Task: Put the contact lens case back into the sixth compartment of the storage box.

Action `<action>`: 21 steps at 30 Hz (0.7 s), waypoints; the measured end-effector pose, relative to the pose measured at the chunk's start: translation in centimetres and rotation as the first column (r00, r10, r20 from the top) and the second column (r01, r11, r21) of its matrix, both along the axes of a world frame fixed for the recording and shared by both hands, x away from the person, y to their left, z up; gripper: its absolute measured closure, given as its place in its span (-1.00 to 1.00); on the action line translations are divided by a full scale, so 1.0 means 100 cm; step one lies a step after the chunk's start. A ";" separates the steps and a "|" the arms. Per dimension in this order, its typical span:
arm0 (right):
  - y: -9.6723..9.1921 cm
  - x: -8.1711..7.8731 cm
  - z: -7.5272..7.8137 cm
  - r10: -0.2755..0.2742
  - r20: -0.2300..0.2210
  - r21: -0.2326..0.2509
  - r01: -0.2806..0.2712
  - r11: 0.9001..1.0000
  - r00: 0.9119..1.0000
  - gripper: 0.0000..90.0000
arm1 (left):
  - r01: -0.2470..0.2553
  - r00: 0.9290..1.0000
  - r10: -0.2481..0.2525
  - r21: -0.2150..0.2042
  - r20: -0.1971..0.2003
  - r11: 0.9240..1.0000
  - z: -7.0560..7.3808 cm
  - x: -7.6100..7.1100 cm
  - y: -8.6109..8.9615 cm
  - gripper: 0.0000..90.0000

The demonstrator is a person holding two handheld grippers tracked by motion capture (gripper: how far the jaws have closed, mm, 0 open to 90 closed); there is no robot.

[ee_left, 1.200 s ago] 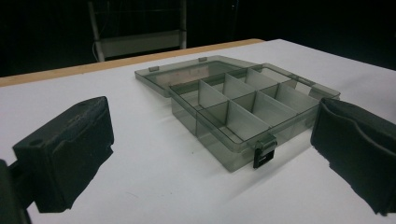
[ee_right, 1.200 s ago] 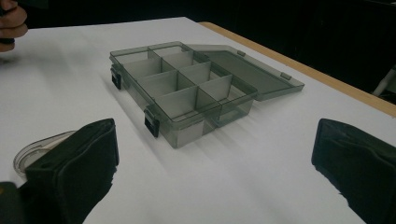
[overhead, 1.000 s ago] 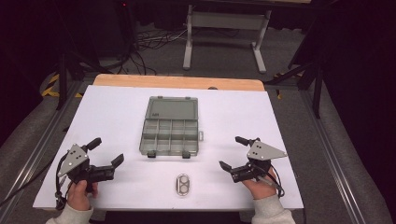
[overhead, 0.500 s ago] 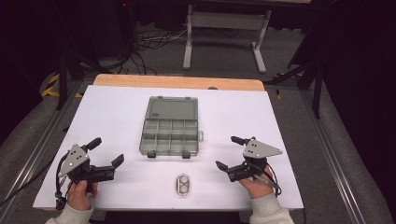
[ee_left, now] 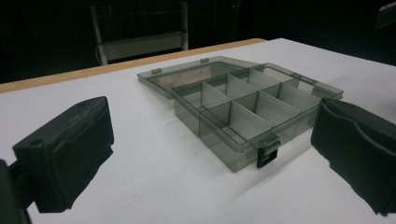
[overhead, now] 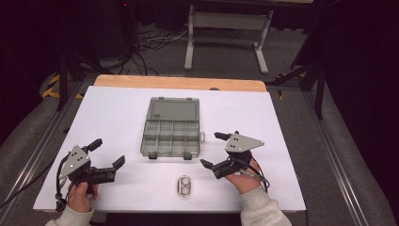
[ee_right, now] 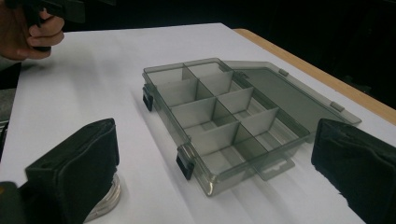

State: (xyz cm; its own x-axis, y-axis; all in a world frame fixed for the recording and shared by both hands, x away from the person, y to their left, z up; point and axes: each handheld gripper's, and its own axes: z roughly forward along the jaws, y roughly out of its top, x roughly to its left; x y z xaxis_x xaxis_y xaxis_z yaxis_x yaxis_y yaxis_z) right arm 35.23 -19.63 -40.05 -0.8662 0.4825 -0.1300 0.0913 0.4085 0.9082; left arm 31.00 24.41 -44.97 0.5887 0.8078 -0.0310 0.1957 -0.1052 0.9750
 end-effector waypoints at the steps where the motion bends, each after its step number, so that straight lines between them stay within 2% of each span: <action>1: 0.003 0.001 0.001 0.007 -0.001 -0.002 -0.007 1.000 1.000 -0.97 | 0.000 1.000 0.000 0.000 0.000 1.000 0.000 0.000 0.000 -1.00; 11: 0.026 0.007 0.005 0.062 0.007 -0.024 -0.062 0.998 0.998 -0.97 | 0.001 1.000 -0.001 0.003 0.004 1.000 0.001 0.000 0.000 -1.00; 21: 0.039 0.014 0.006 0.080 -0.011 -0.031 -0.080 0.996 0.997 -0.98 | 0.000 1.000 0.000 0.005 0.006 1.000 0.001 -0.001 0.000 -1.00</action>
State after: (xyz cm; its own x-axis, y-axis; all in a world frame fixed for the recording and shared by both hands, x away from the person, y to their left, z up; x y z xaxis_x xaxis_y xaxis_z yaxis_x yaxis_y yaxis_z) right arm 36.58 -15.73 -39.41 -0.9031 0.4075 -0.1354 0.0657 0.4428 0.8942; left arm 30.94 24.41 -44.86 0.5891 0.8077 -0.0234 0.1893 -0.1099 0.9757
